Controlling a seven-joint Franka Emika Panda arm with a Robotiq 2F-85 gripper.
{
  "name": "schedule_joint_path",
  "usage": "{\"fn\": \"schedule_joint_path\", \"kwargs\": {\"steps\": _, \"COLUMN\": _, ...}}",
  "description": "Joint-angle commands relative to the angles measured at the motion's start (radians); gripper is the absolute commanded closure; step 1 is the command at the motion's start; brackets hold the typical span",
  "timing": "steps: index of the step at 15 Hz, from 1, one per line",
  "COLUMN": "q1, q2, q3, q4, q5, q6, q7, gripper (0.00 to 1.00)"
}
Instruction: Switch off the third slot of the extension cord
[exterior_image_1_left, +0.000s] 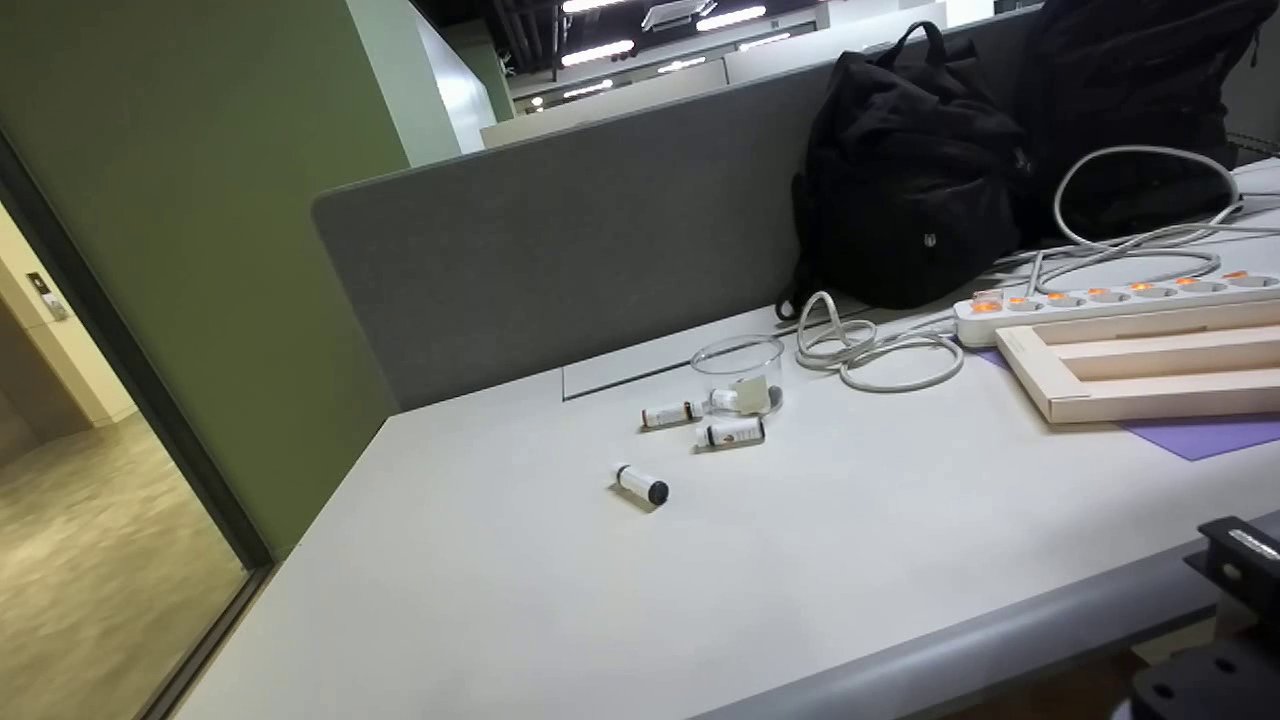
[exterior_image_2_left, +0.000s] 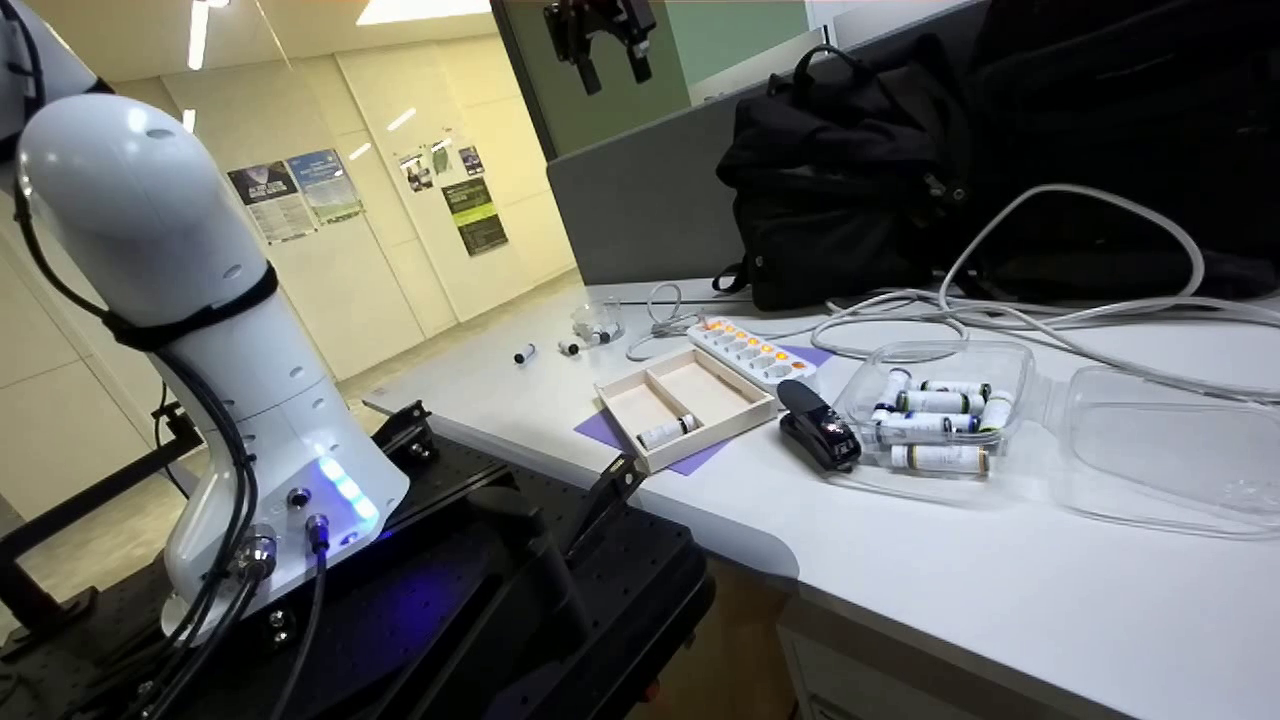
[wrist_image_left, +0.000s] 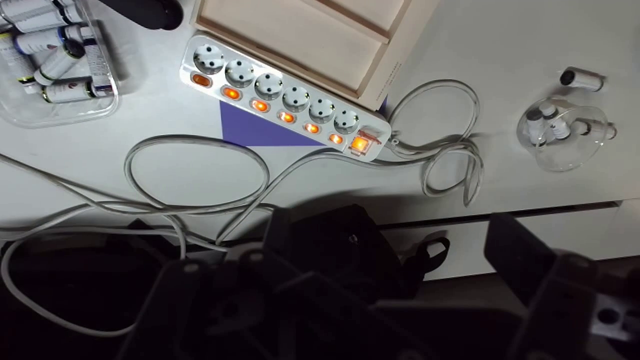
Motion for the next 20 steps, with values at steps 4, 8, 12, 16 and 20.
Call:
{"fn": "schedule_joint_path", "kwargs": {"steps": 4, "q1": -0.007, "q2": 0.180, "q3": -0.008, "q4": -0.008, "q5": 0.054, "q6": 0.250, "q7": -0.060, "gripper": 0.00}}
{"fn": "schedule_joint_path", "kwargs": {"steps": 8, "q1": -0.006, "q2": 0.431, "q3": -0.031, "q4": 0.068, "q5": 0.322, "q6": 0.381, "q7": -0.254, "gripper": 0.43}}
{"fn": "schedule_joint_path", "kwargs": {"steps": 12, "q1": -0.083, "q2": 0.705, "q3": 0.013, "q4": 0.213, "q5": 0.528, "q6": 0.430, "q7": -0.335, "gripper": 0.69}}
{"fn": "schedule_joint_path", "kwargs": {"steps": 16, "q1": -0.230, "q2": 0.962, "q3": 0.118, "q4": 0.419, "q5": 0.531, "q6": 0.441, "q7": -0.273, "gripper": 0.98}}
{"fn": "schedule_joint_path", "kwargs": {"steps": 20, "q1": -0.304, "q2": 1.180, "q3": 0.132, "q4": 0.641, "q5": 0.365, "q6": 0.349, "q7": -0.076, "gripper": 1.00}}
